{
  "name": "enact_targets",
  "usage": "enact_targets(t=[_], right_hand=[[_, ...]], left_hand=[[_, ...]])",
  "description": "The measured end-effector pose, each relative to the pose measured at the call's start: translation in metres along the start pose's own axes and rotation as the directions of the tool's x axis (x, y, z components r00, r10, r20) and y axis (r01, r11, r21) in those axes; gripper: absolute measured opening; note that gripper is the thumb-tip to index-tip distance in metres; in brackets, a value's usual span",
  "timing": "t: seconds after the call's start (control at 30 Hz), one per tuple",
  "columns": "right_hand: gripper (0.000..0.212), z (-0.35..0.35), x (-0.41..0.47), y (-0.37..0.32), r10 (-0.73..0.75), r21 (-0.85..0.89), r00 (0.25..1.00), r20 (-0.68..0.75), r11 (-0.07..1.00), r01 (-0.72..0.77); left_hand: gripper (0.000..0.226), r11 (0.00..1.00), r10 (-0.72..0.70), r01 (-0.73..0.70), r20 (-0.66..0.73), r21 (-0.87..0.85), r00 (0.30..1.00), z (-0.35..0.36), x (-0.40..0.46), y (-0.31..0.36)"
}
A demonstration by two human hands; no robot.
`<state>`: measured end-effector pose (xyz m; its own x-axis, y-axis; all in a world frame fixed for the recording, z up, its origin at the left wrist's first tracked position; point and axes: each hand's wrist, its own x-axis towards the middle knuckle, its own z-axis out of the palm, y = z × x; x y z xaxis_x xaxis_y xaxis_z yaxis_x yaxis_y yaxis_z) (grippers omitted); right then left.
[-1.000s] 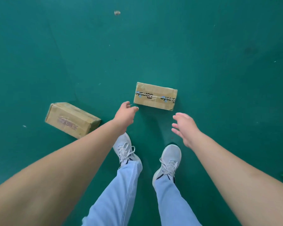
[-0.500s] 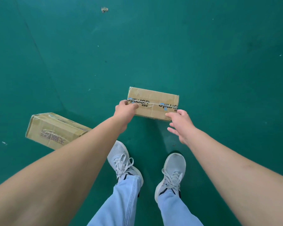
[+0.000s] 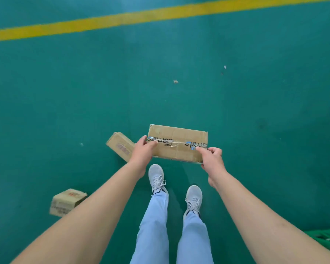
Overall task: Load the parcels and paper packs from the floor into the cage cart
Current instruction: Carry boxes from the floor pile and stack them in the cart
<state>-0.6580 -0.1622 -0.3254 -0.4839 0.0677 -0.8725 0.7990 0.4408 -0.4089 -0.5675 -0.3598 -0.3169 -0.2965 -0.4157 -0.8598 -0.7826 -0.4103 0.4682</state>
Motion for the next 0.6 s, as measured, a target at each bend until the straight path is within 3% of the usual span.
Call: enact_targets(t=[0.07,0.17,0.33,0.6], right_hand=[[0.043,-0.002,-0.044,-0.023,-0.063,-0.025,0.997,0.040,0.998,0.064],[0.043,-0.004,-0.105,-0.048,-0.140,-0.068,0.981,0.133,0.986,0.150],[0.042,-0.014,-0.199,-0.059,-0.231,-0.115,0.920,0.317,0.953,0.280],[0.059,-0.040,-0.305,-0.015,-0.109,-0.244,0.774,0.624,0.913,0.325]], left_hand=[[0.030,0.999,0.030,-0.031,-0.027,-0.030,0.999,-0.025,-0.051,0.013],[0.042,0.989,0.064,-0.078,-0.114,-0.128,0.991,-0.057,-0.120,0.021],[0.034,0.921,0.049,-0.153,-0.282,-0.358,0.958,-0.087,-0.232,0.002],[0.038,0.740,-0.041,-0.262,-0.430,-0.620,0.902,-0.095,-0.387,-0.094]])
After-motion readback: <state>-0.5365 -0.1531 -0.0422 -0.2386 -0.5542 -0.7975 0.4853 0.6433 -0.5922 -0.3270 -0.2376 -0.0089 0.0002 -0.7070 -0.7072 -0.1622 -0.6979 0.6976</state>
